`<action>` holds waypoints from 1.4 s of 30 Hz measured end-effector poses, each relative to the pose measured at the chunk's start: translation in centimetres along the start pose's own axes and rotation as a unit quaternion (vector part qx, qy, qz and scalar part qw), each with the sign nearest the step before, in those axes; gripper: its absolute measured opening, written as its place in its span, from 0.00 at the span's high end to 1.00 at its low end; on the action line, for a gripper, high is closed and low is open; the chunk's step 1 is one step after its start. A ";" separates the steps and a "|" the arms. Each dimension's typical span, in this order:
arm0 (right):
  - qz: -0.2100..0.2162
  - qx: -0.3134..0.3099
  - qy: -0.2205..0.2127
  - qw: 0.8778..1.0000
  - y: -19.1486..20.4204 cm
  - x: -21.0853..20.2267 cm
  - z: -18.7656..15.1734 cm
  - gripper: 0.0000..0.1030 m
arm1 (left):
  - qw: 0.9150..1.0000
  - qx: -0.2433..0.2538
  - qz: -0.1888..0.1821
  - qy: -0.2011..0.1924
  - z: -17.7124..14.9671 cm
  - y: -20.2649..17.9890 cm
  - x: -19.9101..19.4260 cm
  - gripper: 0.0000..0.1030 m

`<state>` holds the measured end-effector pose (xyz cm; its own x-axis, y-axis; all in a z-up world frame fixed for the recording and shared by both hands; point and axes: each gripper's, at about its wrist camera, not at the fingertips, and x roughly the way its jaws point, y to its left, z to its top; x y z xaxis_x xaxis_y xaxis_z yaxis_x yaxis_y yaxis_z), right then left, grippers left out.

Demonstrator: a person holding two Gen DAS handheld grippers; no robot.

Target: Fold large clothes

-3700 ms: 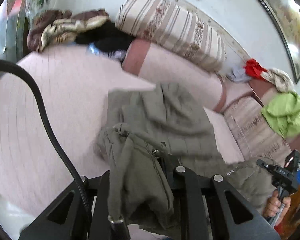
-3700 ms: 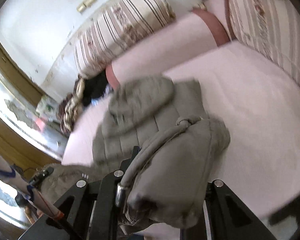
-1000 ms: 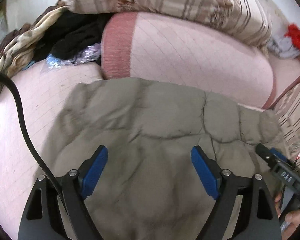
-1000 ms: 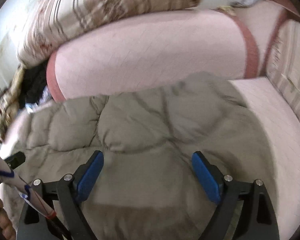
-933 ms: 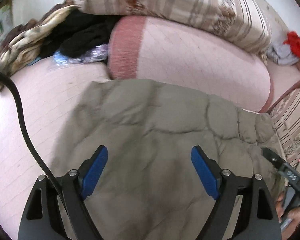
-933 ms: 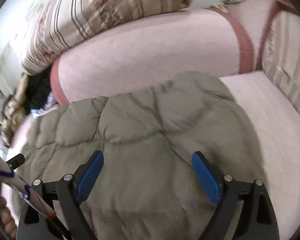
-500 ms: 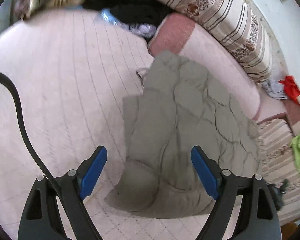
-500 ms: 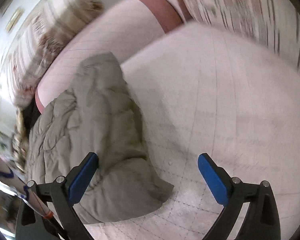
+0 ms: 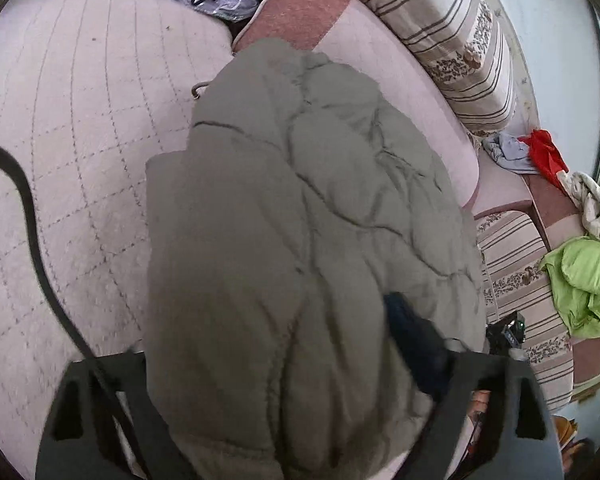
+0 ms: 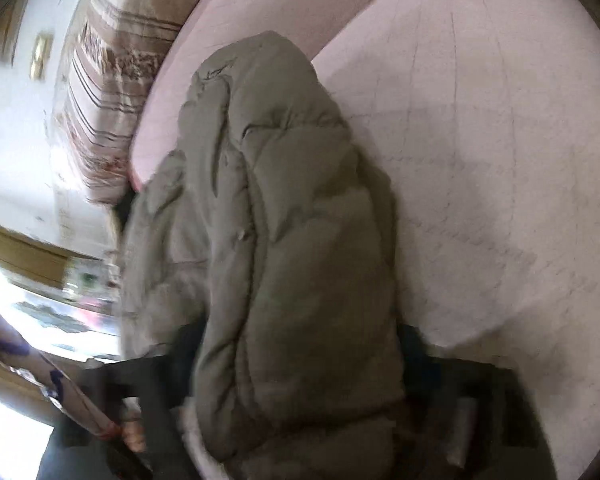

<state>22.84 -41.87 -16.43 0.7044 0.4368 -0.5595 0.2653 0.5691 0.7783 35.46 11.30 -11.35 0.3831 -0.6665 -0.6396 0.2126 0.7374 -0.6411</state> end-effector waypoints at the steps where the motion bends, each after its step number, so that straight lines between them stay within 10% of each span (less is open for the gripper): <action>1: 0.005 0.001 0.001 1.000 0.2 -0.4 -0.1 0.47 | 1.000 0.001 -0.001 -0.003 -0.2 -0.6 -0.5 0.29; 8: -0.009 -0.053 -0.001 0.999 2.4 -5.5 -3.3 0.52 | 0.999 0.032 0.017 -0.001 -2.8 -3.2 -3.1 0.41; 13: -0.084 -0.051 -0.024 0.995 0.8 -6.6 -3.7 0.16 | 0.998 0.027 0.050 0.005 -3.9 -2.1 -2.4 0.33; 20: -0.090 -0.075 -0.053 0.992 2.8 -7.2 -3.1 0.57 | 0.997 0.038 0.069 -0.003 -5.0 -1.9 -2.8 0.33; 37: -0.178 -0.116 -0.067 0.975 4.1 -7.1 -4.4 0.55 | 0.992 0.061 0.108 -0.009 -5.1 -2.7 -2.5 0.28; 42: -0.254 -0.138 -0.165 0.943 6.7 -10.6 -5.0 0.46 | 0.991 0.059 0.118 -0.031 -5.1 -3.3 -5.1 0.29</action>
<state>13.80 -39.24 -6.72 0.7113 -0.1562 -0.6853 0.4749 0.8256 0.3048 28.23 11.66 -8.15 0.4875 -0.4692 -0.7363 0.2132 0.8818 -0.4208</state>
